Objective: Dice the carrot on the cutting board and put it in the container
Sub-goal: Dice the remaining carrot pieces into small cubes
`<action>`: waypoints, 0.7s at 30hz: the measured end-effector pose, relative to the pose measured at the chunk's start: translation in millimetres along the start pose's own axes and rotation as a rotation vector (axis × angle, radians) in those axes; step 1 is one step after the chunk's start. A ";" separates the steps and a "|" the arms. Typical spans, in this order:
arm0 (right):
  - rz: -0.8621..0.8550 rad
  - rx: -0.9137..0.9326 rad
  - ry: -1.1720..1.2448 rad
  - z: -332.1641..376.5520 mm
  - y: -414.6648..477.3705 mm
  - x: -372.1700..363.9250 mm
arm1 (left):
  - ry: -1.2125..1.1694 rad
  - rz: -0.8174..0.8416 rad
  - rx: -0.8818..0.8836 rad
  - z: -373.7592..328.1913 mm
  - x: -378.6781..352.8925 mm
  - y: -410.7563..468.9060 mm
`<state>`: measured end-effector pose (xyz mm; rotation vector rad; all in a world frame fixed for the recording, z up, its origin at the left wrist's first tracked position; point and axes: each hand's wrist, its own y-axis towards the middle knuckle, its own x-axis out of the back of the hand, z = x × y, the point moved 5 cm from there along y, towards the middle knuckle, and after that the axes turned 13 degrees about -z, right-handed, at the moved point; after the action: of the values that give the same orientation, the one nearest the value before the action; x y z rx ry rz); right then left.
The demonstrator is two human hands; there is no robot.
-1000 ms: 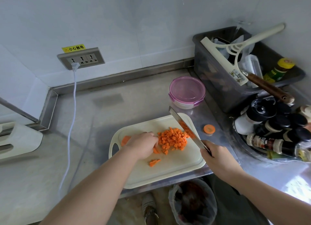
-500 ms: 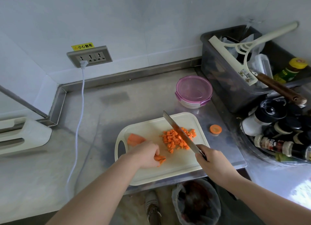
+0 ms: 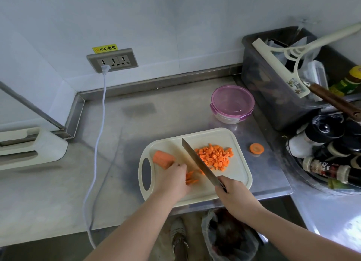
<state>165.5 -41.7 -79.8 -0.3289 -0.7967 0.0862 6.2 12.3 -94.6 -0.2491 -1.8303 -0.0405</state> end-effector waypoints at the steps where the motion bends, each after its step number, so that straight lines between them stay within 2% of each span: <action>1: -0.003 0.005 0.000 1.1 -0.2 -1.1 | -0.012 -0.002 0.013 -0.2 -0.6 -0.2; 6: -0.031 0.028 0.016 5.0 -5.7 -4.9 | -0.050 -0.018 0.023 -0.1 -4.4 -2.5; 14: 0.009 -0.056 -0.012 0.0 -5.1 -14.8 | -0.101 -0.077 0.089 -3.1 -3.5 -3.5; 21: -0.001 -0.032 -0.034 3.2 -5.3 -18.8 | -0.176 -0.019 0.159 10.9 -3.7 -7.6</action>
<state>149.8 -49.7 -89.0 -0.3579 -0.8326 0.0788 -4.7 6.1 -100.4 -0.1256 -1.9993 0.1169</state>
